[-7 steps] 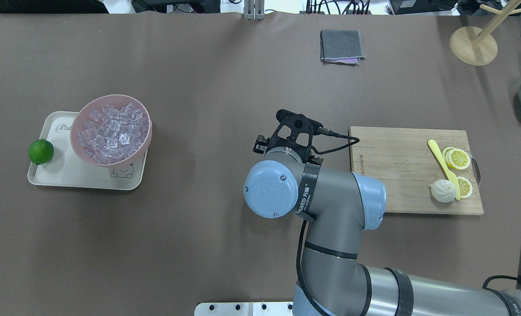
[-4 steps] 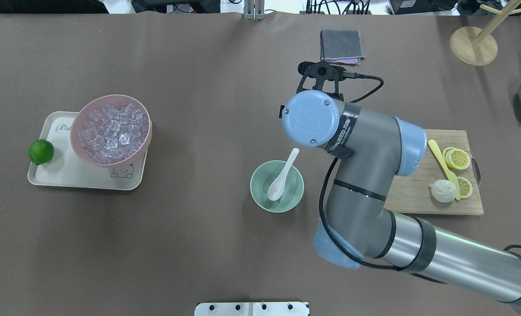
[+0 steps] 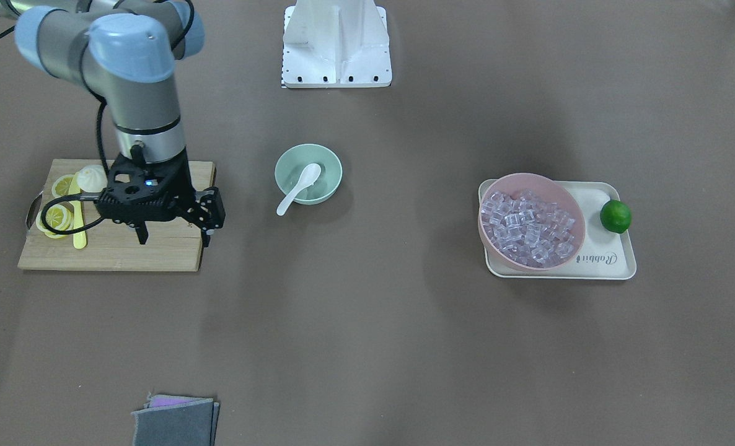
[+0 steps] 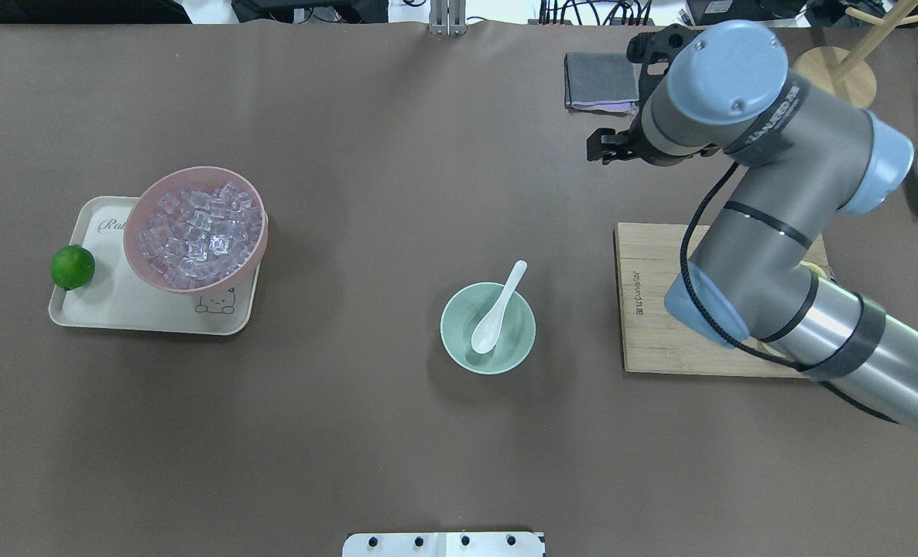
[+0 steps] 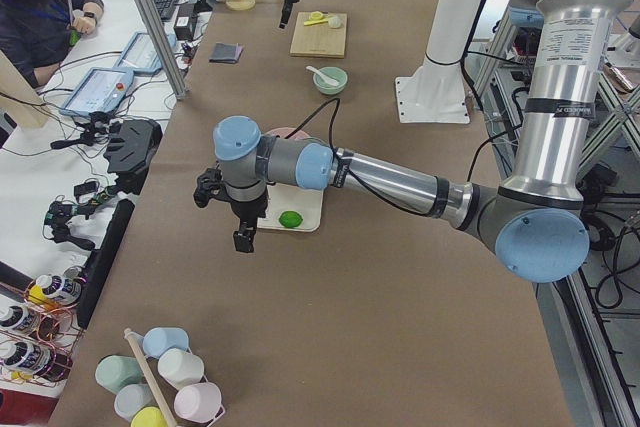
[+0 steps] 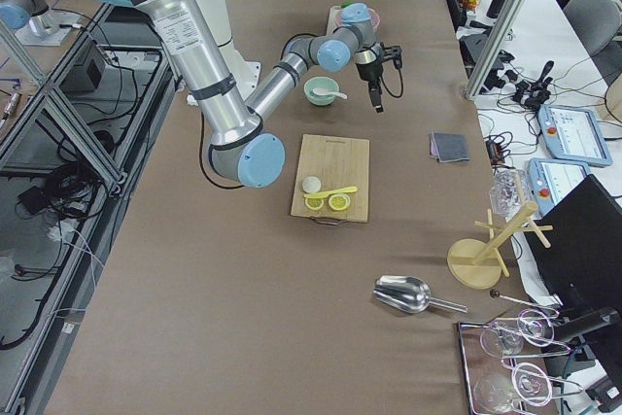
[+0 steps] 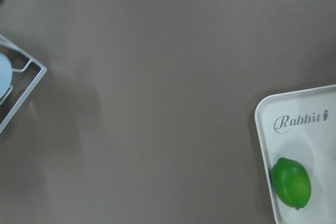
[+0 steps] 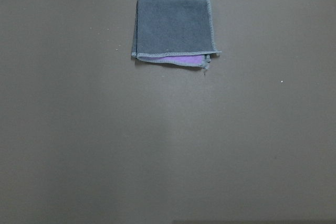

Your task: Put spoon and ice into bowl

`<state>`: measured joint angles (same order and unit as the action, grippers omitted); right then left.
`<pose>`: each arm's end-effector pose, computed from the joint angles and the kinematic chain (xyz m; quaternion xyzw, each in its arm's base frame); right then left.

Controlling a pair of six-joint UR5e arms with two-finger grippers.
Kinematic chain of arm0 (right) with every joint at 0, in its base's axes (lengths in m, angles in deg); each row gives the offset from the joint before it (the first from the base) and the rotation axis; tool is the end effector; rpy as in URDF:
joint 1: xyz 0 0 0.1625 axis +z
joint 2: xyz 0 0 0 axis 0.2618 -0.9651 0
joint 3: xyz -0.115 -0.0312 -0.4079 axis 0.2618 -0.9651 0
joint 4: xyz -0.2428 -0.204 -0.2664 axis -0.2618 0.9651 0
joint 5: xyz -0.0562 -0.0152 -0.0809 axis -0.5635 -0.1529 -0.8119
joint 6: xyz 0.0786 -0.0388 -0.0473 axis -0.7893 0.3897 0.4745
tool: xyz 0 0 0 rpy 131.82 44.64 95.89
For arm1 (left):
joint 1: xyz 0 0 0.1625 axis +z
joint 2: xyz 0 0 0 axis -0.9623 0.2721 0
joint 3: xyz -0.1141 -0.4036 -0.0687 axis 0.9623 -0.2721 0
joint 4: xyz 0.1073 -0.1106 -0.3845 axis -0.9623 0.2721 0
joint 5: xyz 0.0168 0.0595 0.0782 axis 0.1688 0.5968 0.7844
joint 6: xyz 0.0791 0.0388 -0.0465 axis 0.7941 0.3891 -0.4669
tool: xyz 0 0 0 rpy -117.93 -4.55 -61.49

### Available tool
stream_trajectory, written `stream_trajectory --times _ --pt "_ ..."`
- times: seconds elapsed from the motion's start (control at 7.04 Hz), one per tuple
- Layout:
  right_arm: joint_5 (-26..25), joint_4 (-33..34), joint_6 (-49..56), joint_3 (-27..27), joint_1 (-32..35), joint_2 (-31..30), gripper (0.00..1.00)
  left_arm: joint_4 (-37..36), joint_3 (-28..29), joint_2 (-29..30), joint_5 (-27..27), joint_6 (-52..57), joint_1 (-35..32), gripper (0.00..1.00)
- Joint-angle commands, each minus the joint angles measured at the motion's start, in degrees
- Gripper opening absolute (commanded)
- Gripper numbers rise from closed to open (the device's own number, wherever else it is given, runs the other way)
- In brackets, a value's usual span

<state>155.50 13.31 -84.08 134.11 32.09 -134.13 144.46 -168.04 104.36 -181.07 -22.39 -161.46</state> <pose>-0.3485 -0.5453 0.2742 0.1636 -0.3204 0.0566 0.9313 -0.0411 -0.5270 0.5570 0.0335 0.3609 0.0383 0.9312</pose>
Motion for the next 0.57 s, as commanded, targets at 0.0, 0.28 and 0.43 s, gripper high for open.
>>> stream_trajectory --times 0.0,0.28,0.43 --pt "11.9 -0.4 17.4 0.1 10.3 -5.1 1.00 -1.1 2.5 -4.2 0.1 0.3 -2.7 0.98" --pt "22.4 -0.2 39.6 -0.6 22.4 -12.1 1.00 -0.9 2.8 -3.9 0.8 -0.1 -2.9 0.98" --pt "25.7 0.1 45.0 -0.7 28.6 -14.1 1.00 0.3 2.8 -4.5 0.7 0.2 -2.9 0.98"
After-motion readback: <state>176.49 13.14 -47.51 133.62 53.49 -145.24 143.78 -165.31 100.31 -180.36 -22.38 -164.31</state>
